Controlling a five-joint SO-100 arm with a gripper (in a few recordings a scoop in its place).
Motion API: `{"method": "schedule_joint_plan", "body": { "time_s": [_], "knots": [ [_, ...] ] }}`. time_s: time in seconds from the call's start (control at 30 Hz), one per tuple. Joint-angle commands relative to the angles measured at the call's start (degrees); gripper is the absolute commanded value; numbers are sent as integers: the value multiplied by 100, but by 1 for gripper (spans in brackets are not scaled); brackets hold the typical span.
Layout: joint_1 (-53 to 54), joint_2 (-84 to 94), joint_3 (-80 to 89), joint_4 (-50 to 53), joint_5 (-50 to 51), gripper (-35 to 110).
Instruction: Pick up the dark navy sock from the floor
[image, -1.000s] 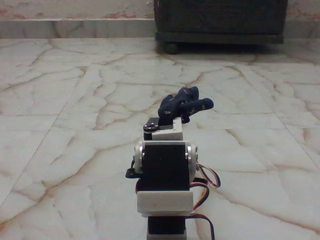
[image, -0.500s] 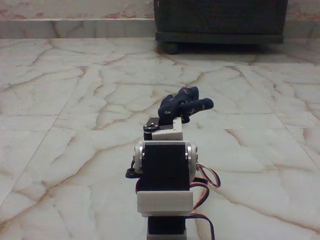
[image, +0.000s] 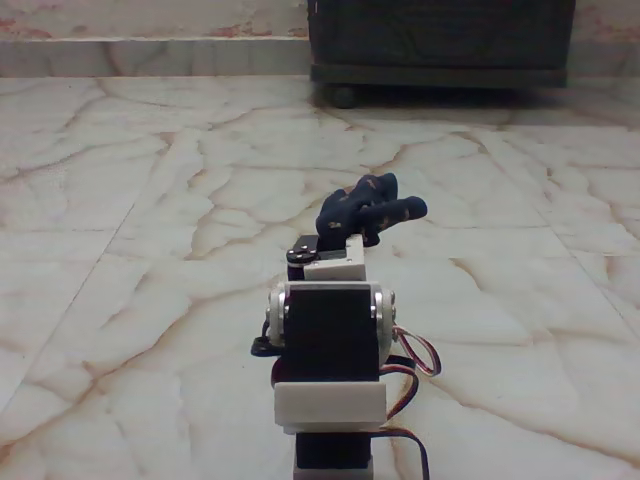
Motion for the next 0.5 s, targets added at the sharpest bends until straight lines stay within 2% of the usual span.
{"method": "schedule_joint_plan", "body": {
  "time_s": [0.0,0.47],
  "knots": [
    [-9,185,-9,53,211,0],
    [-62,185,0,26,457,0]
  ]
}}
